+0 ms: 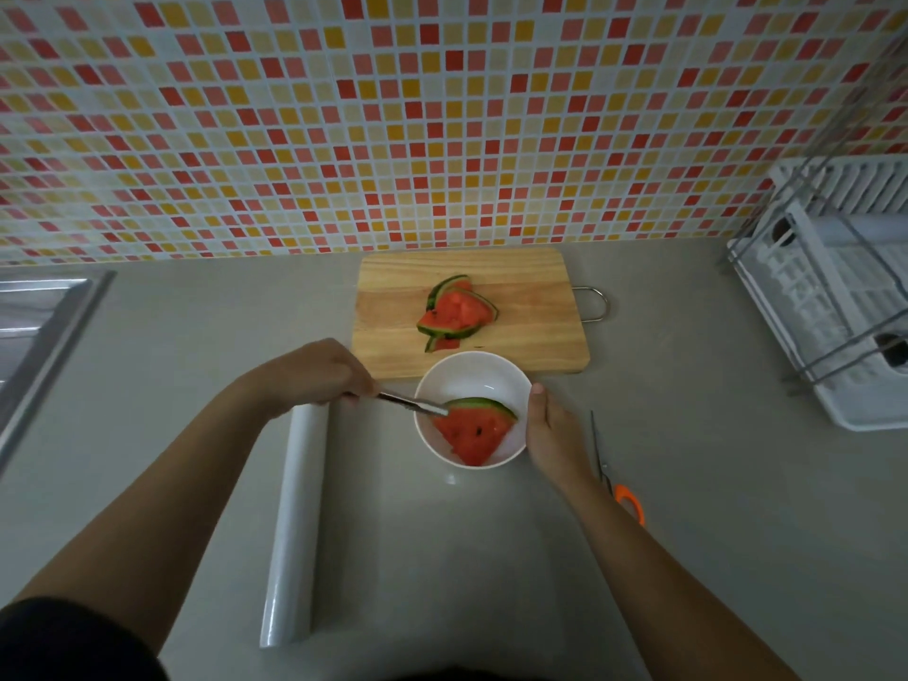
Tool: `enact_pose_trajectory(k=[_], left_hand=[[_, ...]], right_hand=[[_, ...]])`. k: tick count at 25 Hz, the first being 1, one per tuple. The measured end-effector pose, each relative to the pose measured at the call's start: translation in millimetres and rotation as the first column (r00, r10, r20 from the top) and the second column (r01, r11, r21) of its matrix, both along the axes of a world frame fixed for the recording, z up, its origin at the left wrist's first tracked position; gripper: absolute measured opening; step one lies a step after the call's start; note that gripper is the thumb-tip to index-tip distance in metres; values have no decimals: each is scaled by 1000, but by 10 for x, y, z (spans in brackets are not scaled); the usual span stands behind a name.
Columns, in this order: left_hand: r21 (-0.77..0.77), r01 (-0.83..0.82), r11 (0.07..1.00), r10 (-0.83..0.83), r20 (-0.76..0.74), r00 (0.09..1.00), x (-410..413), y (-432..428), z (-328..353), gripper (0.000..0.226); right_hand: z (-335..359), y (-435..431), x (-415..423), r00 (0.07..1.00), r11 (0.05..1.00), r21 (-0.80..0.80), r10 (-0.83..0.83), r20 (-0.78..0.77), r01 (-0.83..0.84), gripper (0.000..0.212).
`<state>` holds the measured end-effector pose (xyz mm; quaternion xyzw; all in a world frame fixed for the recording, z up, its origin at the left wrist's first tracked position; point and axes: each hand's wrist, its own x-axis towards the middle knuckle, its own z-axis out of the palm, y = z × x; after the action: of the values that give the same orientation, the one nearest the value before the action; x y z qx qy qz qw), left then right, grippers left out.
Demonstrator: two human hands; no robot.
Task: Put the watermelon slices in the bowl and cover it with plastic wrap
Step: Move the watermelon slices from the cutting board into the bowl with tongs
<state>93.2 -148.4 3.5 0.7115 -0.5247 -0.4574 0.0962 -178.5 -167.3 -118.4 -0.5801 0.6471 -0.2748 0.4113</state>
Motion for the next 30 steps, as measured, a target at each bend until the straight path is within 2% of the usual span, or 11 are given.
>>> enact_pose_trajectory(k=[2, 3, 5, 8, 10, 14, 18, 21, 26, 28, 30], left_hand=[[-12, 58, 998, -57, 105, 993, 55, -55, 184, 32], [-12, 34, 999, -33, 88, 996, 126, -78, 238, 32], [-48, -135, 990, 134, -16, 991, 280, -118, 200, 31], [-109, -449, 887, 429, -166, 888, 293, -106, -154, 27], [-84, -523, 848, 488, -261, 833, 192, -84, -428, 25], [-101, -590, 801, 534, -324, 781, 84, -173, -719, 17], [-109, -628, 771, 577, -299, 760, -65, -340, -766, 12], [-57, -669, 741, 603, -382, 701, -82, -396, -759, 15], [-235, -586, 776, 503, -330, 799, 233, -297, -632, 10], [-249, -550, 797, 454, -355, 818, 370, -200, -552, 16], [-195, -489, 850, 369, -440, 818, 445, -77, -484, 23]], right_hand=[[1, -7, 3, 1000, 1000, -10, 0, 11, 0, 47], [2, -11, 8, 1000, 1000, -16, -3, 11, 3, 46], [1, -15, 12, 1000, 1000, -25, -6, 5, 6, 44], [-24, -13, 8, 1000, 999, -32, -3, -1, 2, 46], [-26, -14, 10, 1000, 999, -36, -10, -9, 10, 45], [-24, -14, 13, 1000, 999, -32, -9, -12, 9, 43], [-21, -16, 12, 1000, 1000, -22, -14, -5, 14, 44], [-13, -17, 14, 1000, 1000, -16, -3, -14, 3, 46], [-1, -3, 13, 1000, 1000, -20, -15, -8, 14, 46], [-1, -1, 14, 1000, 1000, -22, -12, -5, 12, 45], [8, 1, 14, 1000, 1000, -24, -12, -2, 12, 44]])
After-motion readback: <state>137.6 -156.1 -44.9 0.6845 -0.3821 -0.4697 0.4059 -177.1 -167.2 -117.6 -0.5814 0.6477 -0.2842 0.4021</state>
